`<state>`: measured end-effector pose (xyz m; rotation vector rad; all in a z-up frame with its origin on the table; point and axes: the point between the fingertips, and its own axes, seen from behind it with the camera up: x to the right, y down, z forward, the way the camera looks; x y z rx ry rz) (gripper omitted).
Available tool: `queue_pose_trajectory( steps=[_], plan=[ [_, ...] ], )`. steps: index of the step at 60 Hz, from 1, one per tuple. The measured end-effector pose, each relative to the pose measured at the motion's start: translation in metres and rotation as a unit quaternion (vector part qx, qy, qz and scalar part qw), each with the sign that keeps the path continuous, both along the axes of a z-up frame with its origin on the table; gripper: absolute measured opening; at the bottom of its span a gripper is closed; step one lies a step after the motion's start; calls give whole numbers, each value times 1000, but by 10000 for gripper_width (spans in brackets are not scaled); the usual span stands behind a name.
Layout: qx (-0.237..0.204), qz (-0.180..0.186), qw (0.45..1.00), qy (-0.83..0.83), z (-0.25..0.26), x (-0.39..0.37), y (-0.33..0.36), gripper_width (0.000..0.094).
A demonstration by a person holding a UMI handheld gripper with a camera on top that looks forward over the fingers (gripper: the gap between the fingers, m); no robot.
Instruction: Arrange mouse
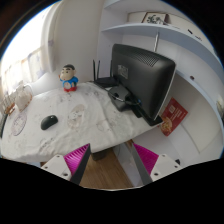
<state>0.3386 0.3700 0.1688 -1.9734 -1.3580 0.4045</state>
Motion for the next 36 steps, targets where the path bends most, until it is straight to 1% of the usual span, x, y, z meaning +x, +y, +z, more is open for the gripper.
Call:
queue_pose_trajectory(
  steps=[8, 12, 16, 23, 28, 36],
  plan=[
    [0, 35, 999, -2, -5, -16, -29, 859],
    [-7, 56, 998, -5, -10, -26, -52, 858],
    [-13, 80, 997, -6, -13, -36, -78, 861],
    [-8, 130, 992, 4, -16, -55, -130, 859],
    [-13, 165, 986, 11, -19, -68, -171, 860],
    [-21, 208, 978, 23, -29, -85, -227, 859]
  ],
)
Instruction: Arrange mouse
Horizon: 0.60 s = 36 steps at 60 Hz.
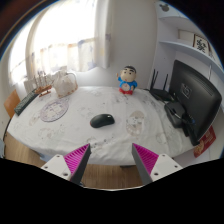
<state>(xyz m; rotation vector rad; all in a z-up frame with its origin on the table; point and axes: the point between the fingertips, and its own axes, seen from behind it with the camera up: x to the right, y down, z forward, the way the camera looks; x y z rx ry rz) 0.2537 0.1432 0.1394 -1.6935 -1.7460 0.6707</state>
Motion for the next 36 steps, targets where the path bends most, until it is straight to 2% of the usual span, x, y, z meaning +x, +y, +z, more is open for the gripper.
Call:
queue_pose_trajectory(
  steps=[12, 28, 36],
  plan=[
    [-5, 12, 999, 44, -29, -42, -46, 858],
    [-38, -21, 996, 78, -88, -116, -64, 855],
    [-22, -25, 997, 75, -121, -150, -63, 856]
  ],
)
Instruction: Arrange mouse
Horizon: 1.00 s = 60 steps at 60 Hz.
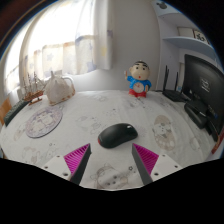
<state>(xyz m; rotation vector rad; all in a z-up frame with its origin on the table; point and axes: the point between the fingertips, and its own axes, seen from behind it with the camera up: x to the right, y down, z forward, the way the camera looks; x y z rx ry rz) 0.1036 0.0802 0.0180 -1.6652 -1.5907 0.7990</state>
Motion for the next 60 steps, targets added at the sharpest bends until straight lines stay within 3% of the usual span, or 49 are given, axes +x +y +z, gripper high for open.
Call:
queue_pose_trajectory(
  steps=[15, 36, 41, 45, 54, 60],
  plan=[
    [7, -4, 1000, 2, -27, -67, 0, 855],
    [-3, 32, 999, -5, -32, -149, -14, 829],
    [-6, 38, 999, -8, -33, -154, -17, 730],
    [-3, 43, 999, -8, -33, -157, -18, 504],
    [23, 38, 999, -15, -17, -161, -21, 432],
    [-5, 29, 1000, -4, 27, -165, -49, 429]
  ],
)
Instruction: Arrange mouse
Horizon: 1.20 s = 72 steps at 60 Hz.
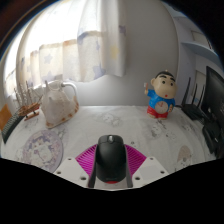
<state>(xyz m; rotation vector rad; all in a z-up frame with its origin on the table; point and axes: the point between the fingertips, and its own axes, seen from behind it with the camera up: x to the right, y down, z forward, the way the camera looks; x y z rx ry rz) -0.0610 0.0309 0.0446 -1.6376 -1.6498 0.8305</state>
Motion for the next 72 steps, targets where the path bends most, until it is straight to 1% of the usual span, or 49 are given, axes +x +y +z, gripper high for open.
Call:
queue_pose_trajectory(
  steps=[7, 10, 12, 15, 19, 25, 27, 29, 31, 32, 33, 36, 38, 39, 42, 46, 54, 63, 72],
  plan=[
    [-38, 24, 999, 12, 46, -2, -69, 429],
    [-55, 44, 997, 17, 55, -2, -109, 428],
    [-57, 59, 996, 17, 54, -3, -135, 428],
    [-56, 74, 996, 13, 44, -3, -172, 428],
    [-66, 90, 994, 11, 22, -5, -218, 432],
    [-37, 108, 993, -23, -32, 1, -254, 453],
    [-31, 110, 993, -34, -45, 4, -261, 475],
    [-25, 111, 992, -45, -55, 7, -264, 503],
    [-16, 112, 993, -40, -52, 6, -265, 541],
    [-12, 112, 993, -38, -50, 7, -265, 576],
    [-9, 111, 993, -39, -48, 7, -264, 635],
    [-9, 111, 993, -46, -37, 10, -262, 875],
    [-13, 107, 993, -48, -26, 14, -259, 834],
    [-13, 104, 993, -49, -19, 17, -254, 832],
    [-12, 92, 994, -51, 4, 25, -241, 849],
    [-3, 80, 995, -61, 36, 46, -219, 849],
    [13, 63, 992, -106, 85, 110, -175, 848],
    [7, 48, 991, -127, 119, 174, -145, 852],
    [6, 24, 992, -123, 135, 207, -120, 853]
  ],
)
